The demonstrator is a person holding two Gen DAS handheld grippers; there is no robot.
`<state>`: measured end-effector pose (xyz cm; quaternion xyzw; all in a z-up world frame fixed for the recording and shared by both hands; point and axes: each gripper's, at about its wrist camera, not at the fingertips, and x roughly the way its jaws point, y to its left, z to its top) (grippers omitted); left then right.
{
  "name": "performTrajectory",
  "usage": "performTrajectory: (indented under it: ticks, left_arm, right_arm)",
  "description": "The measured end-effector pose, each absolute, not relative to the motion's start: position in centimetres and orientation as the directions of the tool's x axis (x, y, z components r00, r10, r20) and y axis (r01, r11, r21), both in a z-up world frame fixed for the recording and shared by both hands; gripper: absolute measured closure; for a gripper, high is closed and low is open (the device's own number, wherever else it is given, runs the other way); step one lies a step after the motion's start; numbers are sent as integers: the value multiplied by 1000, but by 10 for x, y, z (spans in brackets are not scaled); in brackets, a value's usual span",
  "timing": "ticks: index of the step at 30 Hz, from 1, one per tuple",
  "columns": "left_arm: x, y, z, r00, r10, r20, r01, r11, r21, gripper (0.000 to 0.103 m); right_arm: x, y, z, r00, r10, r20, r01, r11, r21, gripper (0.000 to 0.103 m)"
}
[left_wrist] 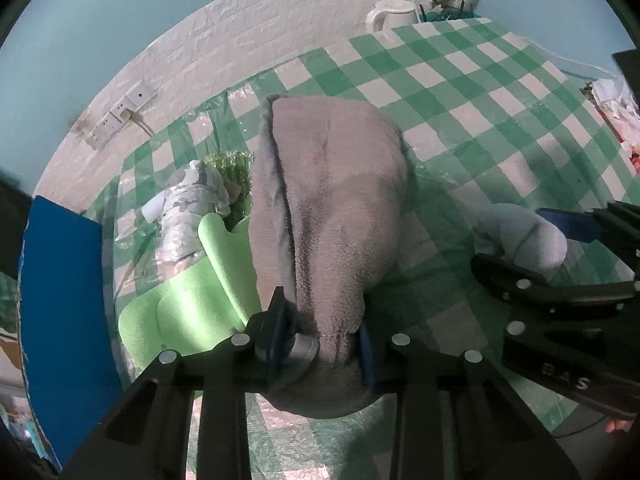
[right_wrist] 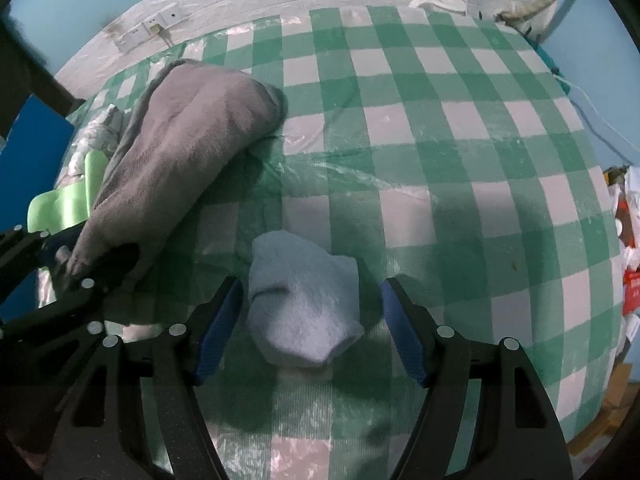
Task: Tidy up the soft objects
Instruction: 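Grasp the light grey sock with the right gripper while the left grasps the fleece sock, then lift the fleece sock with the left gripper while the right lifts the light grey sock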
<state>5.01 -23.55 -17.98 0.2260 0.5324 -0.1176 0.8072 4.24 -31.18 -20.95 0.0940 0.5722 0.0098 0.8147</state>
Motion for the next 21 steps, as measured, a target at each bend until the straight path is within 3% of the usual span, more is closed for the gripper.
performTrajectory:
  ticks: [1, 4, 8, 21]
  left_arm:
    - [51, -235, -180, 408, 47, -912, 432, 870, 238, 73]
    - [52, -233, -178, 415, 42, -909, 429, 872, 236, 75]
    - [52, -231, -174, 423, 35, -906, 423, 876, 232, 78]
    - [40, -227, -152, 472, 0, -881, 412, 884, 221, 80]
  right_arm:
    - [43, -310, -209, 345, 119, -931, 84, 984, 157, 32]
    - [44, -304, -209, 346, 91, -934, 63, 991, 120, 54]
    - [41, -303, -208, 335, 99, -937, 66, 990, 128, 69]
    - [27, -302, -168, 405, 92, -909, 59, 990, 126, 73]
